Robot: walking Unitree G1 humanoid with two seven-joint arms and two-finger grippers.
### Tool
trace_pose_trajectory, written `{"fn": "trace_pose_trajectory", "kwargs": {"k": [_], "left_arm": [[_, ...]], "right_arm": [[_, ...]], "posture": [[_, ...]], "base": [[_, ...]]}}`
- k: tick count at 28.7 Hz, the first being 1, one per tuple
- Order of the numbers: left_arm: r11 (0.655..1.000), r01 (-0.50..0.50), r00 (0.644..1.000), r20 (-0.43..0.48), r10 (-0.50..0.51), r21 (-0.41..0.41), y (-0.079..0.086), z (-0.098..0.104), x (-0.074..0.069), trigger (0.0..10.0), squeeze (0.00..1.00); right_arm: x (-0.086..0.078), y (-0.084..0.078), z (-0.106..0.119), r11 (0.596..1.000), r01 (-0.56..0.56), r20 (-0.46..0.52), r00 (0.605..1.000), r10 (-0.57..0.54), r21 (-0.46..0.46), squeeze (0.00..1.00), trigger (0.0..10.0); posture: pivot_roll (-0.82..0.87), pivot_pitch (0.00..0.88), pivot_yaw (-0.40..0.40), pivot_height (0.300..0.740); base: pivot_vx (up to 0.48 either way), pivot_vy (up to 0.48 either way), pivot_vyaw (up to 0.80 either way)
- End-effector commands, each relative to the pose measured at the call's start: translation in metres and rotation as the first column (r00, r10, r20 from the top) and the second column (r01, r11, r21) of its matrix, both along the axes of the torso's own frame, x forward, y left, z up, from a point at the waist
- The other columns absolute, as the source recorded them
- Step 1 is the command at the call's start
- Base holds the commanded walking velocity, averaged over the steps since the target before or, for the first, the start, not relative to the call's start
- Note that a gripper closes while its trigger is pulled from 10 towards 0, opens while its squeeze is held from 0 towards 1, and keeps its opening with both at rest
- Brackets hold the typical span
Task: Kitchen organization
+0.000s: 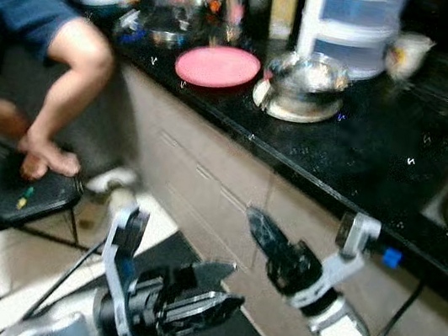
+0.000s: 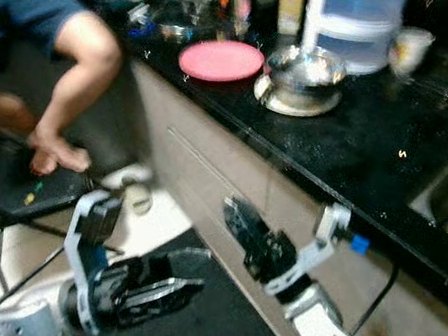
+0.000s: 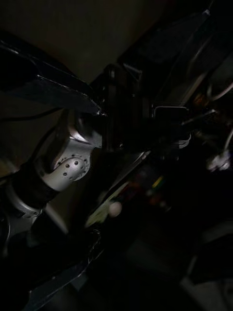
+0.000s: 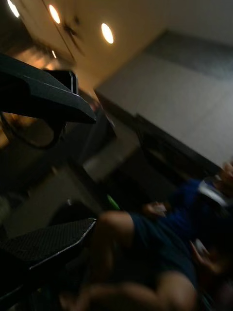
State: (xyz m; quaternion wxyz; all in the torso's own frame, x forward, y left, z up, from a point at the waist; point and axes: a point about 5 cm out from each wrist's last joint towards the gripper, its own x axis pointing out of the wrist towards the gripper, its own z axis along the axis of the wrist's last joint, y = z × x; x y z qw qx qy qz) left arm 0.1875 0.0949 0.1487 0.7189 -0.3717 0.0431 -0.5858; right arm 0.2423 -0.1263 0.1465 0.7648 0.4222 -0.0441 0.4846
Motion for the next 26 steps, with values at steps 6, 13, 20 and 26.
{"fn": "trace_pose_trajectory", "kwargs": {"k": [6,13,20,26], "left_arm": [[1.000,-0.006,1.000,-0.022,0.007,0.016,0.0021,-0.0042,0.0008,10.0,0.00],[1.000,-0.009,1.000,-0.015,0.009,0.016,0.0020,-0.0035,0.0011,10.0,0.00],[1.000,-0.016,1.000,-0.006,0.016,0.008,0.0026,-0.0027,0.0010,10.0,0.00],[1.000,-0.004,1.000,0.005,0.004,0.001,0.0031,-0.0014,-0.0001,10.0,0.00]], "right_arm": [[-0.0006,0.0024,-0.0004,1.000,-0.005,0.006,1.000,0.005,-0.019,0.00,10.0],[-0.0005,0.0035,-0.0001,1.000,-0.005,0.007,1.000,0.005,-0.024,0.00,10.0],[-0.0022,0.0043,0.0015,1.000,-0.027,0.018,0.999,0.027,-0.005,0.00,10.0],[-0.0022,0.0046,0.0022,1.000,-0.031,0.017,0.999,0.030,0.007,0.00,10.0]], "posture": [[-0.05,0.000,0.049,0.740],[-0.05,0.000,0.048,0.740],[-0.04,0.000,0.048,0.740],[-0.04,0.000,0.048,0.740]], "base": [[0.000,0.000,0.79],[0.000,0.000,0.74],[0.037,0.000,0.00],[0.136,0.000,0.00]]}}
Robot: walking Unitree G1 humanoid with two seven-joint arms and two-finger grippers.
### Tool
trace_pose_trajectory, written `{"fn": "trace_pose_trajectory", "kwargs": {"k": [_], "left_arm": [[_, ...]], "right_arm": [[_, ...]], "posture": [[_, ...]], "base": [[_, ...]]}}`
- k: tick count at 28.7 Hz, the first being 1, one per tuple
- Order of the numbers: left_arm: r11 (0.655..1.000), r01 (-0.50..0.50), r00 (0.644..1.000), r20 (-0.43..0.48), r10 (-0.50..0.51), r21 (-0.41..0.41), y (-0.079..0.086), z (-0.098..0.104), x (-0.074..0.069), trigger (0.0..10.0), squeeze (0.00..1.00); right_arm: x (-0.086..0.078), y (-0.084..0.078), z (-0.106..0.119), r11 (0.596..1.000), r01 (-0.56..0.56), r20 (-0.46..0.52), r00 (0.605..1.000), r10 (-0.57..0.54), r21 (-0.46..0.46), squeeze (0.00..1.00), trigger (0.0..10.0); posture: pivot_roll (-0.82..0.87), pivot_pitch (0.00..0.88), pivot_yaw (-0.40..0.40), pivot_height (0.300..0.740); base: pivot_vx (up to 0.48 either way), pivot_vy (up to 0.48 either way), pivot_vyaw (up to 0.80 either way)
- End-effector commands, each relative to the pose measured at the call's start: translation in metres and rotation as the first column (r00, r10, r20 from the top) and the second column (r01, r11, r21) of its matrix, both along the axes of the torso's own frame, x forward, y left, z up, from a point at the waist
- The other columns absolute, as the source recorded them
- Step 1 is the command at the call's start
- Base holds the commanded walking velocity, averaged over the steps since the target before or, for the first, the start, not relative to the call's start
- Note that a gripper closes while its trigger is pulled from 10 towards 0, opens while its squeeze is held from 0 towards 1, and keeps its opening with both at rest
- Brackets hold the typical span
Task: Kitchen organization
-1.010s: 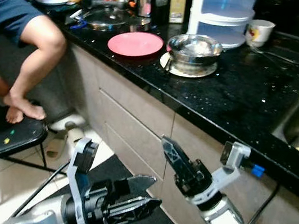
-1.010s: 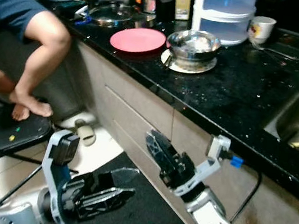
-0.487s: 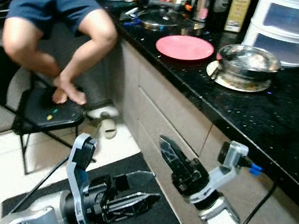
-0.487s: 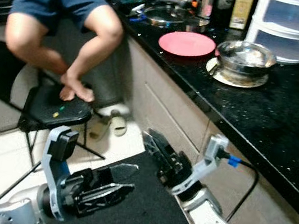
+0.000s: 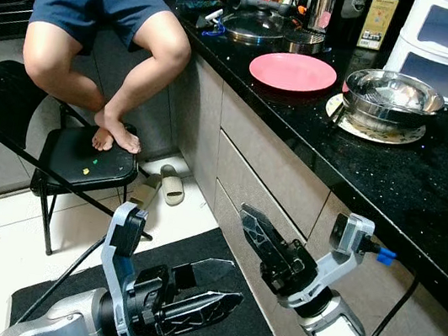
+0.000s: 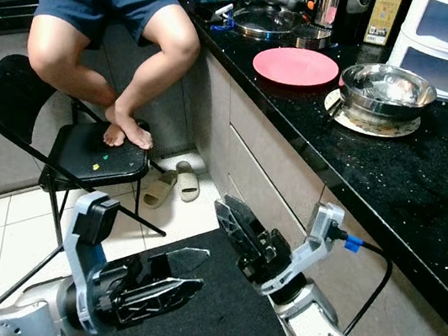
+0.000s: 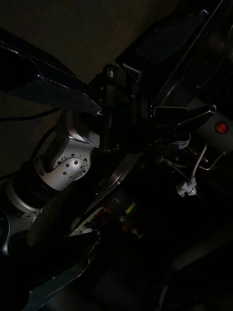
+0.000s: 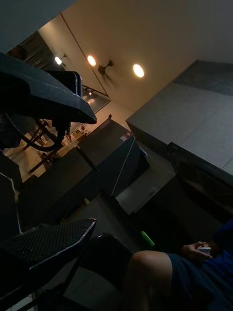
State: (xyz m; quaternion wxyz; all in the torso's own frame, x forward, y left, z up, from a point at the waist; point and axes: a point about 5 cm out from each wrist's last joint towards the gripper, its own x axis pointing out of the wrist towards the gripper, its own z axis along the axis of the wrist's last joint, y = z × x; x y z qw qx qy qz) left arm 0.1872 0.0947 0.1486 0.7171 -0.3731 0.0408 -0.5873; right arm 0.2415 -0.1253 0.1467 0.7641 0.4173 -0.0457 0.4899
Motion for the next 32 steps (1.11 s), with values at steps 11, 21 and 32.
{"fn": "trace_pose_trajectory", "kwargs": {"k": [11,21,32], "left_arm": [[1.000,0.013,1.000,0.007,-0.013,0.008,0.0029,-0.0017,-0.0002,10.0,0.00],[1.000,0.024,1.000,0.010,-0.024,0.012,0.0022,-0.0030,-0.0002,10.0,0.00],[0.999,0.032,0.999,0.015,-0.032,0.012,0.0018,-0.0027,-0.0004,10.0,0.00]], "right_arm": [[-0.0011,0.0032,0.0017,0.999,-0.032,0.004,0.999,0.032,0.029,0.00,10.0],[-0.0059,0.0018,0.0045,0.995,-0.082,0.045,0.996,0.079,0.064,0.00,10.0],[-0.0060,0.0013,0.0042,0.995,-0.081,0.047,0.996,0.078,0.064,0.00,10.0]], "posture": [[-0.04,0.000,0.049,0.740],[-0.05,0.000,0.049,0.740],[-0.04,0.000,0.049,0.740]], "base": [[0.302,0.000,0.00],[0.321,0.000,0.31],[0.325,0.000,0.78]]}}
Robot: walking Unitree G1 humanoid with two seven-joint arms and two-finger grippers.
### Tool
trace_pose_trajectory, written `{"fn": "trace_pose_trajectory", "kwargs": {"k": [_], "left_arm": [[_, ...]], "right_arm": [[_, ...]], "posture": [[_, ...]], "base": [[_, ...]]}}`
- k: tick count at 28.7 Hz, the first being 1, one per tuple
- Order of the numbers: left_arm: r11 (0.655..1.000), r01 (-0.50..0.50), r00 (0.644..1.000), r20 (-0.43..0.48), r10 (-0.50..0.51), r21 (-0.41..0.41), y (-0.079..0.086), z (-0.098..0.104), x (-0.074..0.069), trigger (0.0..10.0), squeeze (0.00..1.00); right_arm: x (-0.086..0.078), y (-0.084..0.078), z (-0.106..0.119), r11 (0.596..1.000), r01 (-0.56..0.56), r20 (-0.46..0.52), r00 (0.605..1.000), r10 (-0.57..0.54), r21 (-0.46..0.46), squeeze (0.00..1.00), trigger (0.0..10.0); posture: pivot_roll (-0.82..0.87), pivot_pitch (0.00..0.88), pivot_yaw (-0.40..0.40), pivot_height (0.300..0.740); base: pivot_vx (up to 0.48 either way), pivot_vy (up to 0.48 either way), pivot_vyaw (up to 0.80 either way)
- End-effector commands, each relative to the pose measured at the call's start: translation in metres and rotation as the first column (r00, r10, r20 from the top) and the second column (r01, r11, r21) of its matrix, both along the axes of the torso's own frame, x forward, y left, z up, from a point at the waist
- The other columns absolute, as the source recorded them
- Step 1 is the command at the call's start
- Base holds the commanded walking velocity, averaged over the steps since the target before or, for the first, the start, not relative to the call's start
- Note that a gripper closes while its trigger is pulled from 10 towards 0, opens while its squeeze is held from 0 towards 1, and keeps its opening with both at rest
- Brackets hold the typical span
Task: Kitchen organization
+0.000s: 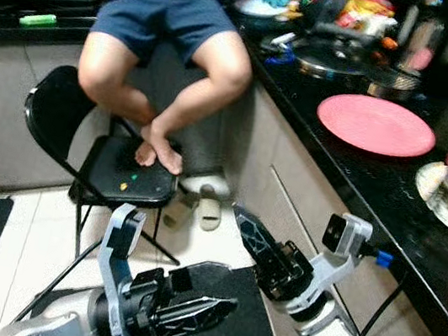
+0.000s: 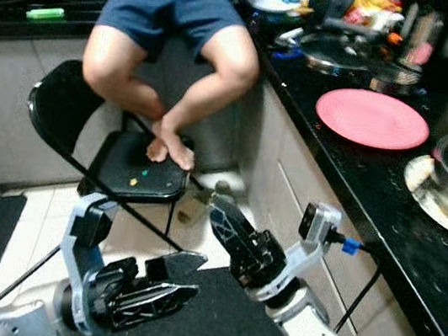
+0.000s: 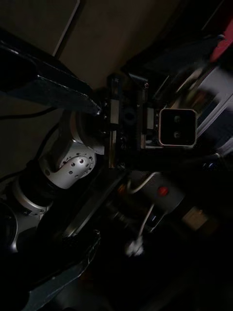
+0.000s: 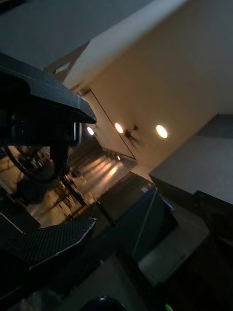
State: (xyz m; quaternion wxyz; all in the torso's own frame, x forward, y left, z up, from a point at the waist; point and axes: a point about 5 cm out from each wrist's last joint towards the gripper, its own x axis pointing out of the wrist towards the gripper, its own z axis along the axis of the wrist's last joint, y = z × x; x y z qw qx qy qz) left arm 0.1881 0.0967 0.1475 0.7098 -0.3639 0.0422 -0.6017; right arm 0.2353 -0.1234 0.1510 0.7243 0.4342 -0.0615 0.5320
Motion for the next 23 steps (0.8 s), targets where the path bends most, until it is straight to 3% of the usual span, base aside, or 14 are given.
{"fn": "trace_pose_trajectory", "kwargs": {"k": [1,23], "left_arm": [[1.000,0.000,1.000,-0.003,0.000,0.003,-0.0001,-0.0014,-0.0013,10.0,0.00],[1.000,0.013,1.000,0.004,-0.013,0.011,0.0008,-0.0007,-0.0014,10.0,0.00]], "right_arm": [[0.0004,-0.0005,-0.0004,1.000,0.016,-0.008,1.000,-0.016,-0.005,0.00,10.0],[0.0035,0.0002,-0.0007,1.000,0.029,-0.027,0.999,-0.029,0.001,0.00,10.0]], "posture": [[-0.04,0.000,0.050,0.740],[-0.04,0.000,0.058,0.740]], "base": [[0.322,0.000,0.00],[0.324,0.000,0.00]]}}
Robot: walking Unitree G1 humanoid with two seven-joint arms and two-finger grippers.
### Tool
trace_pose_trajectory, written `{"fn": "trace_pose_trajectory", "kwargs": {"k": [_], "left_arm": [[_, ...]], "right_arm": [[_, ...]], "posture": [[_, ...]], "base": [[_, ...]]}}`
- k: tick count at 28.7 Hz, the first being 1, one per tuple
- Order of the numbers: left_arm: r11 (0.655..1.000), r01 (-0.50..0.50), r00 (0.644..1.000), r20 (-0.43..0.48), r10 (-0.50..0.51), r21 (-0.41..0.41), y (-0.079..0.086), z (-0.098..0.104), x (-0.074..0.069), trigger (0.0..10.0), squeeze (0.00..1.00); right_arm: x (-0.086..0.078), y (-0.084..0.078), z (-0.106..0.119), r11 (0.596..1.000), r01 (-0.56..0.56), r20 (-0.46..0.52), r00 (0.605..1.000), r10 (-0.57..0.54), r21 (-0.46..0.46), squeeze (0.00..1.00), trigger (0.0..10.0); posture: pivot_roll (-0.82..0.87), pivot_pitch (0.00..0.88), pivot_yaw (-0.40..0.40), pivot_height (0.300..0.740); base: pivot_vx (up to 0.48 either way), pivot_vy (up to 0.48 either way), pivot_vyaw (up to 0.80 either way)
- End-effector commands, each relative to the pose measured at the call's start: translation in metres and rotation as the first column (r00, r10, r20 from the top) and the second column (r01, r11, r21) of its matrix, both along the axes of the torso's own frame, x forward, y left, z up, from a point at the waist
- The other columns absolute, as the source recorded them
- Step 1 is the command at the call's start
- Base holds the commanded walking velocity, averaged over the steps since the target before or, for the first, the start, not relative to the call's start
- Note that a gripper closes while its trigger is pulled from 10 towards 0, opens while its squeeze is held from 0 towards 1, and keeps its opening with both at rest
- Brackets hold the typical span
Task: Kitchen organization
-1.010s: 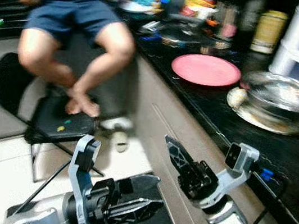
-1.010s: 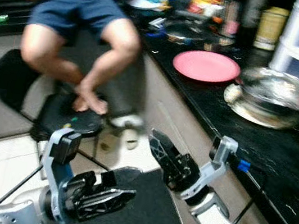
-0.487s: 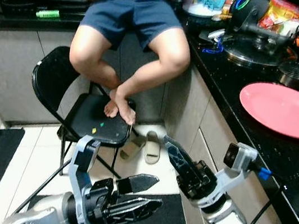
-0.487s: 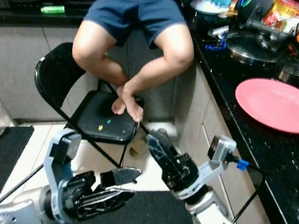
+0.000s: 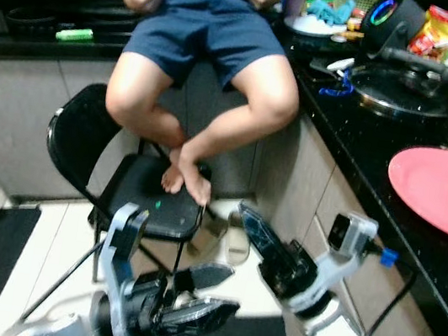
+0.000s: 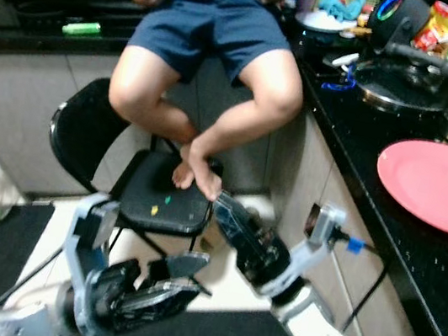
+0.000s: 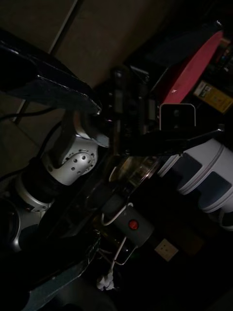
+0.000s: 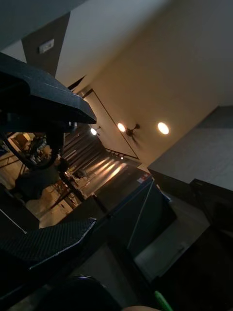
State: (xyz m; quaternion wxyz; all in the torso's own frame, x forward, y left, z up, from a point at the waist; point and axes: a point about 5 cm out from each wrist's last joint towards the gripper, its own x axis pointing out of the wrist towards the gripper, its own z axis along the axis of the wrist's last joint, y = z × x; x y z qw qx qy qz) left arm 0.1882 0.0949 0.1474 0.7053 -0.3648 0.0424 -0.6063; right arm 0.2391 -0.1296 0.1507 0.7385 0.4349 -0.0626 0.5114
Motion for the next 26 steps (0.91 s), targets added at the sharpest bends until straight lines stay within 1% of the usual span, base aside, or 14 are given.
{"fn": "trace_pose_trajectory", "kwargs": {"k": [1,16,18,20,23,26], "left_arm": [[1.000,0.001,1.000,0.003,-0.001,0.016,0.003,-0.001,-0.001,10.0,0.00],[1.000,0.007,1.000,0.003,-0.007,0.020,0.002,0.000,-0.001,10.0,0.00],[1.000,0.006,1.000,0.001,-0.006,0.022,0.002,-0.001,-0.001,10.0,0.00],[1.000,0.006,1.000,-0.001,-0.006,0.025,0.002,-0.001,-0.001,10.0,0.00],[1.000,0.007,1.000,-0.001,-0.007,0.030,0.002,-0.001,-0.001,10.0,0.00],[0.999,0.009,1.000,0.000,-0.009,0.034,0.002,-0.001,0.000,10.0,0.00]], "right_arm": [[0.000,0.006,0.000,1.000,-0.015,-0.008,1.000,0.015,0.010,0.00,10.0],[0.002,0.007,-0.001,1.000,0.005,-0.021,1.000,-0.005,-0.002,0.00,10.0],[0.003,0.005,0.000,1.000,0.021,-0.019,1.000,-0.021,0.006,0.00,10.0],[0.004,0.003,0.003,0.999,0.040,-0.004,0.999,-0.040,0.012,0.00,10.0],[0.004,-0.002,0.018,0.996,0.079,0.050,0.995,-0.081,0.037,0.00,10.0],[0.004,-0.001,0.034,0.996,0.079,0.109,0.991,-0.084,0.041,0.00,10.0]], "posture": [[-0.04,0.000,0.058,0.740],[-0.04,0.000,0.060,0.740],[-0.04,0.000,0.060,0.740],[-0.04,0.000,0.061,0.740],[-0.04,0.000,0.062,0.740],[-0.04,0.000,0.065,0.740]], "base": [[0.322,0.000,0.00],[0.322,0.000,0.00],[0.000,0.000,0.00],[0.000,0.000,0.00],[0.000,0.000,0.00],[0.000,0.000,0.00]]}}
